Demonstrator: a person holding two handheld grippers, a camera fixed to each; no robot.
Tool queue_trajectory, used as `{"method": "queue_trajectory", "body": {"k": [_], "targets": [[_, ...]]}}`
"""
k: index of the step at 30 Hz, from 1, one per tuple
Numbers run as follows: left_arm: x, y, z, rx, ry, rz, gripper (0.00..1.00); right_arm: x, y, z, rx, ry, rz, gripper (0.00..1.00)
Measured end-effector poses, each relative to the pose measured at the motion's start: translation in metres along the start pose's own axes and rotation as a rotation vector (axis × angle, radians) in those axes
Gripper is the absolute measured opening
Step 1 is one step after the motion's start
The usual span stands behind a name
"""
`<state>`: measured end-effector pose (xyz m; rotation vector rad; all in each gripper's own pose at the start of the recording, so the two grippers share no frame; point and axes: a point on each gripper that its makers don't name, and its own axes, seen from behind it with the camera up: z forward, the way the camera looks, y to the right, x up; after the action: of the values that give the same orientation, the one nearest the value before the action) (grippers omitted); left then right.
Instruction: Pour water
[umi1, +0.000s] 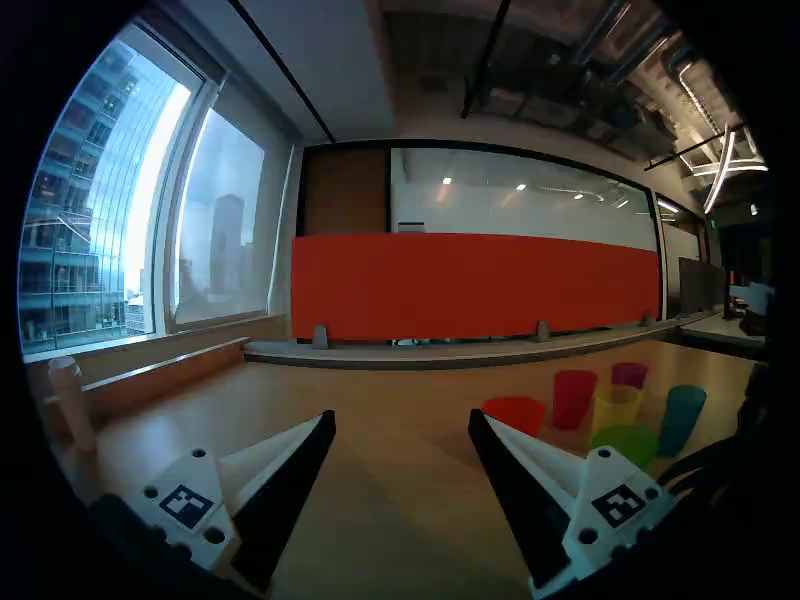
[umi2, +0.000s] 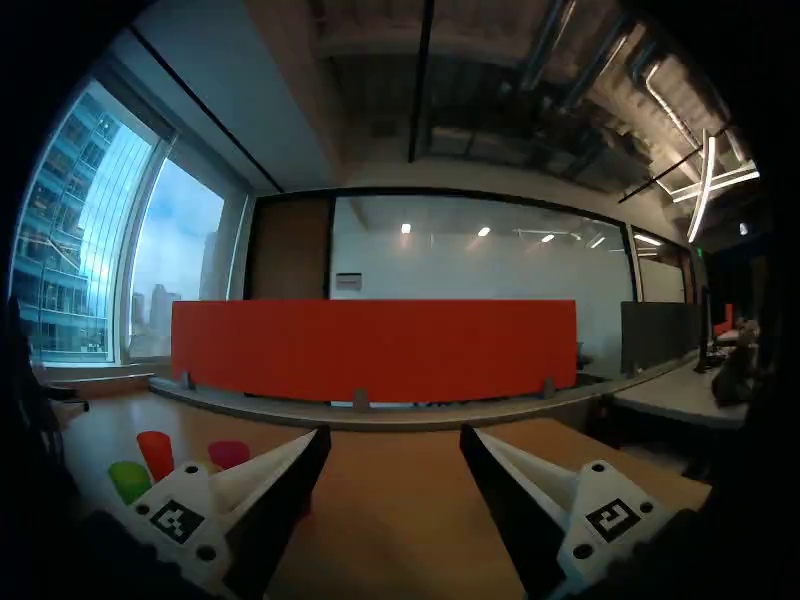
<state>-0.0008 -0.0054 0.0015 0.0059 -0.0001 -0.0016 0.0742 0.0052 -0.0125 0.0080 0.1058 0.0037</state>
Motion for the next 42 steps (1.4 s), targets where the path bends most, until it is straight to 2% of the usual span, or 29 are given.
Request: {"method": "queue_trajectory", "body": {"k": [6,20,33,42], "targets": [[0.000,0.001,0.000,0.000,0.000,0.000,0.99,-0.022,-0.006,0.003,0.008,-0.014,0.011,1.00],[0.000,0.001,0.000,0.000,0.000,0.000,0.99,-0.059,-0.014,0.004,0.014,-0.060,-0.008,1.00],[0.000,0.001,0.000,0.000,0.000,0.000,0.99,-0.074,-0.004,0.004,-0.011,-0.099,-0.004,1.00],[0.000,0.001,0.000,0.000,0.000,0.000,0.99,-0.074,-0.003,0.005,-0.017,-0.105,-0.003,1.00]]}}
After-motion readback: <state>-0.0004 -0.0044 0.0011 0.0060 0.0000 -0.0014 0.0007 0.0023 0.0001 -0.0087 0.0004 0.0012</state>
